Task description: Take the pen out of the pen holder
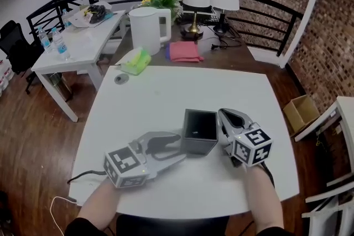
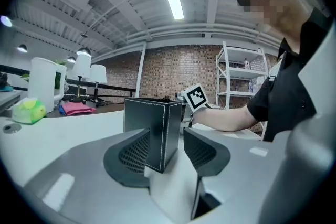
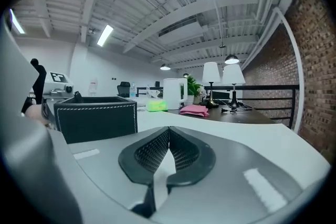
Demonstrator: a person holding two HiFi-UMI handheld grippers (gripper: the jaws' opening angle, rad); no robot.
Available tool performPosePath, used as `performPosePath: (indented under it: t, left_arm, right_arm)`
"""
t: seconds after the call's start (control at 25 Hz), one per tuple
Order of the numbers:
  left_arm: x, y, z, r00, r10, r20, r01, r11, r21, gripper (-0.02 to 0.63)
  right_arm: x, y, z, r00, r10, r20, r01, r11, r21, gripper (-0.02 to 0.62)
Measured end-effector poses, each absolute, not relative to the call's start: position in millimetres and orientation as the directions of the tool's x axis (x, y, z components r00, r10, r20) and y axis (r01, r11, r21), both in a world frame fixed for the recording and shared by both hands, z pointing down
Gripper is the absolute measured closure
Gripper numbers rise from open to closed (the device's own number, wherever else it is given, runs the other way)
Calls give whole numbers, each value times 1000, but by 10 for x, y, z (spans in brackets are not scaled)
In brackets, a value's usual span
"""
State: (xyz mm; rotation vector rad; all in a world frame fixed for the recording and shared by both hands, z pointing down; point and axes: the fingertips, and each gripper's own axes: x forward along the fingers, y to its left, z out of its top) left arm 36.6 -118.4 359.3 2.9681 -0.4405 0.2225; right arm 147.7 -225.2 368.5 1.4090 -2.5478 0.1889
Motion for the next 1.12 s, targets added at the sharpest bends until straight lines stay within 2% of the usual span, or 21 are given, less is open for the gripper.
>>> performPosePath:
  t: [0.28,0.48,0.8,1.12]
  left_arm:
    - [369,-1279,3636,925,-338,173,-355,-931,78,430]
    - [303,-1343,3637,913,-368,176,-386,-919,81,443]
    - [271,-1329,3609,922,-349,165,-365,-928,77,460]
    - [132,-1367,3587,941,-304,147,-317,-945,76,481]
  right_arm:
    - [1276,-2214,3625,-569,-791,225,-815,579,-24,581]
    - [1254,-1992,3595,-660,-718,219,-743,667,-55,581]
    - [1089,-1492,3521,-765,-597,242,-618,786,-12,581]
    - [898,-1269,3464,-800,-560,215,-572,820,8,581]
